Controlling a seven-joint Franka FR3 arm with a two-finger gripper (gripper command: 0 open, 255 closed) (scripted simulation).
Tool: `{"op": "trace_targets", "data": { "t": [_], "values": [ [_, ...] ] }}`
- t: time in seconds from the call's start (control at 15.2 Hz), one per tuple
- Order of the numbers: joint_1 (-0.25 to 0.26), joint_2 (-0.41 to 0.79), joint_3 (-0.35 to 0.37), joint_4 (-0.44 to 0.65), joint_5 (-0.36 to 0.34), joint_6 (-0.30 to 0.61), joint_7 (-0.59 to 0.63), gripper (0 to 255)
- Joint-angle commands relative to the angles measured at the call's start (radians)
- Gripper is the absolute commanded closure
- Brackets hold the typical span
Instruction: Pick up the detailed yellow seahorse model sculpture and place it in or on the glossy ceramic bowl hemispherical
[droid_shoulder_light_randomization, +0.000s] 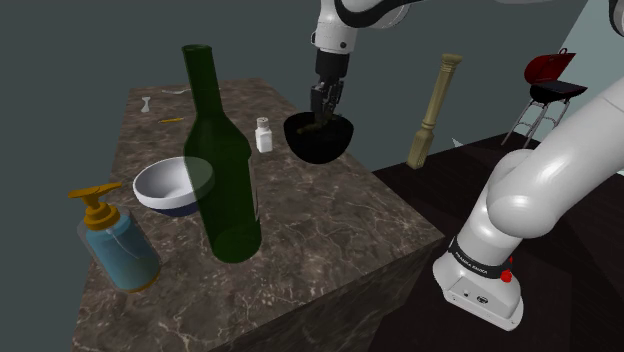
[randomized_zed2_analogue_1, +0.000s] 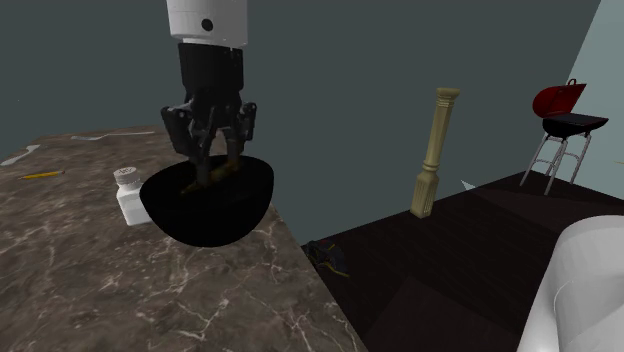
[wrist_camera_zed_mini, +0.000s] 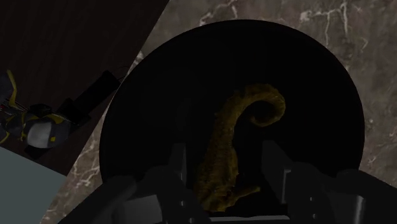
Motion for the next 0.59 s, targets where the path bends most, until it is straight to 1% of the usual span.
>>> {"op": "trace_targets", "data": {
  "t": [0.0, 0.26, 0.53],
  "values": [
    [0.000, 0.000, 0.000, 0.000, 0.000, 0.000, 0.000, 0],
    [0.000, 0.000, 0.000, 0.000, 0.000, 0.000, 0.000, 0],
    [-0.005, -0.002, -0.011, 0.125, -0.007, -0.127, 0.003, 0]
  ]
}}
